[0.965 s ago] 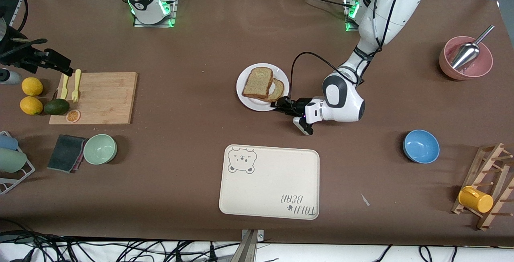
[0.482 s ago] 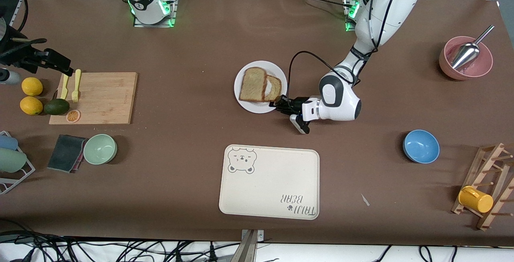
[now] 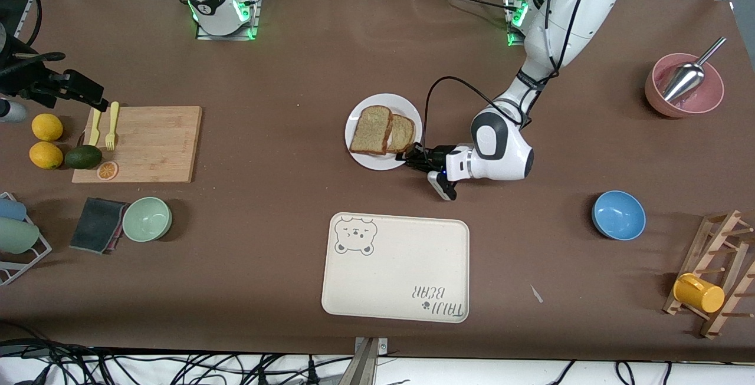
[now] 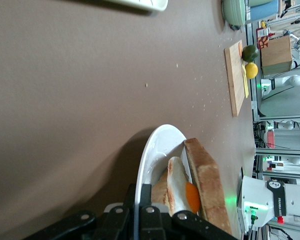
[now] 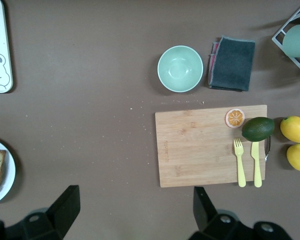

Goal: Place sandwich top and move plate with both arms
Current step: 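Grip the white plate rim with the left gripper, then slide the plate with the left gripper onto the bear tray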

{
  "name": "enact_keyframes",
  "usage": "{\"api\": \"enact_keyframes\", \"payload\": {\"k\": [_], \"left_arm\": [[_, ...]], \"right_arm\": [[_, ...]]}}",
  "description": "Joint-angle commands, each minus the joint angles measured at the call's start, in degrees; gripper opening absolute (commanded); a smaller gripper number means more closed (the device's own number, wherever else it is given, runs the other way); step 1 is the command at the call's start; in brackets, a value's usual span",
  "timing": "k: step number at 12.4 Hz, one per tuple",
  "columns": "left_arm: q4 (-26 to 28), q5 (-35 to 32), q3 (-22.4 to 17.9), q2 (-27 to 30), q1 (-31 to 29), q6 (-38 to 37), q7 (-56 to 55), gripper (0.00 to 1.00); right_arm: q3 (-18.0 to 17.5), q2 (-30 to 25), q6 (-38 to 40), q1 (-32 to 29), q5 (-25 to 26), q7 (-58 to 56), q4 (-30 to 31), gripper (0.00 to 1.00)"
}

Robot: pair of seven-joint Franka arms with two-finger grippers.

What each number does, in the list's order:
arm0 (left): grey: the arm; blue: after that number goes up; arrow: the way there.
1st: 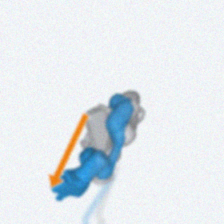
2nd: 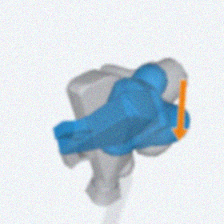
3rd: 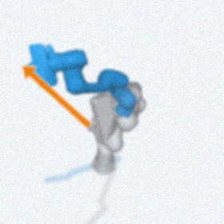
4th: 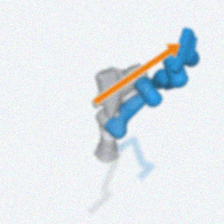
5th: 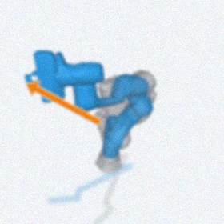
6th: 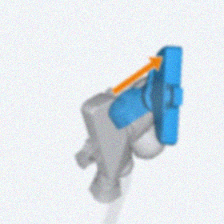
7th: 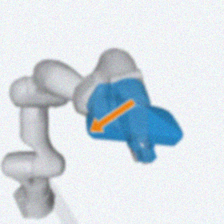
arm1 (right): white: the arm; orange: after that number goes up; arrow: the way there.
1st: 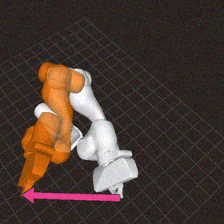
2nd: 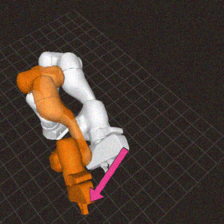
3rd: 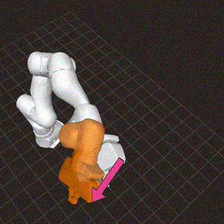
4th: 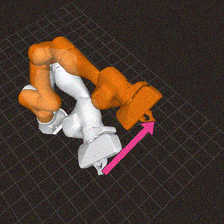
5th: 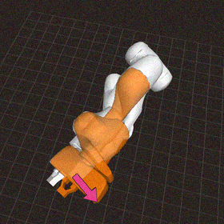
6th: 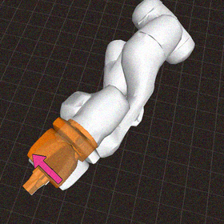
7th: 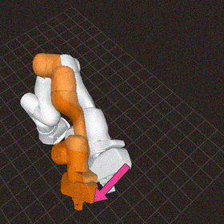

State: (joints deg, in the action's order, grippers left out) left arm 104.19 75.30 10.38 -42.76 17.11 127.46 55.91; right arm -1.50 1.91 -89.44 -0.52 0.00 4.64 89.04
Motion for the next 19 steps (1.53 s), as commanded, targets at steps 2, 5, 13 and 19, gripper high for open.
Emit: {"api": "enact_keyframes", "payload": {"k": [2, 5, 13, 19], "left_arm": [[-0.4, 1.9, 0.0, 3.6, -2.9, -3.1, 1.8, 0.0], [-5.5, 1.9, -0.1, 2.9, -5.2, -3.9, 1.7, 0.0], [-27.8, 2.0, -0.9, -6.7, -10.7, -3.2, -7.4, 0.0], [-33.1, 5.9, -1.0, -12.0, -11.5, 7.6, -7.3, 0.0]], "right_arm": [[0.1, 0.1, 0.7, -0.3, -1.4, -0.6, -1.3, 1.0], [0.2, -0.2, 1.1, -0.3, -1.3, -1.0, -1.4, 1.0], [0.0, -0.2, 1.1, -0.3, -1.3, -1.3, -1.4, 1.0], [0.0, -0.2, 1.3, -0.3, -1.4, -1.3, -1.4, 1.0]]}}
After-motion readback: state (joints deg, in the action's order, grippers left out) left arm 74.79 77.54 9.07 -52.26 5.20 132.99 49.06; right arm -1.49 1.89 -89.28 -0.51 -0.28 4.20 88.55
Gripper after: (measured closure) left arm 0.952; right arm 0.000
